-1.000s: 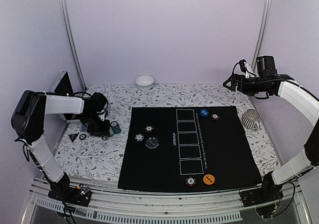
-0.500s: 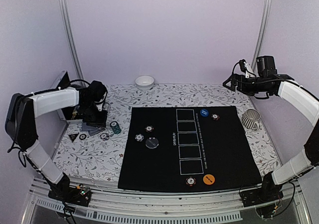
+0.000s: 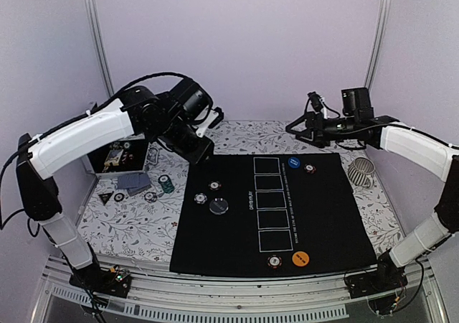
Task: Distribute texas hold em gaming equipment
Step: Pass from the left arm to the right
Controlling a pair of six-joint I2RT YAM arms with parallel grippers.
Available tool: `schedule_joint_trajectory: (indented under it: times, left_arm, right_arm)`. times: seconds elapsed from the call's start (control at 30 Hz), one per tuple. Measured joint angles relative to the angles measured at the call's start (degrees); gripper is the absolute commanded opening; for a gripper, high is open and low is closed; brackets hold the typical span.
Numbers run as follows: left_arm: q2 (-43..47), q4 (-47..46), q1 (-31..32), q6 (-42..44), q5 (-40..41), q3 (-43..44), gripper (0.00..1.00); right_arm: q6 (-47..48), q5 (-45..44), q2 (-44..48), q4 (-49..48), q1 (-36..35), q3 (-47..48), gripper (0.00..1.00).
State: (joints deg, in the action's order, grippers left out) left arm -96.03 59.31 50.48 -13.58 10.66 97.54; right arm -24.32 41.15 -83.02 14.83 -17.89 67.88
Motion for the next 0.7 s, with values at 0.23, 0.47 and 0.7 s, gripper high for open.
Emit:
schedule_joint_trajectory:
  times: [0.23,0.47,0.7]
  left_arm:
    - [-6.23,2.27,7.08,5.51,-2.62,4.74,0.0]
    - [-8.2,5.22,8.46,9.07,-5.73,5.66,0.0]
    - [-8.26,6.32,8.52,10.29,-6.95,6.29,0.0]
  right_arm:
    - [-7.52,11.08,-10.25,-8.52,-13.16,0.07,0.73]
    - [-14.16,18.36,-14.93,-17.77,-18.23,0.07,0.72]
    - [-21.51,23.26,-20.13,-27.17,-20.61,-0.7,0.71]
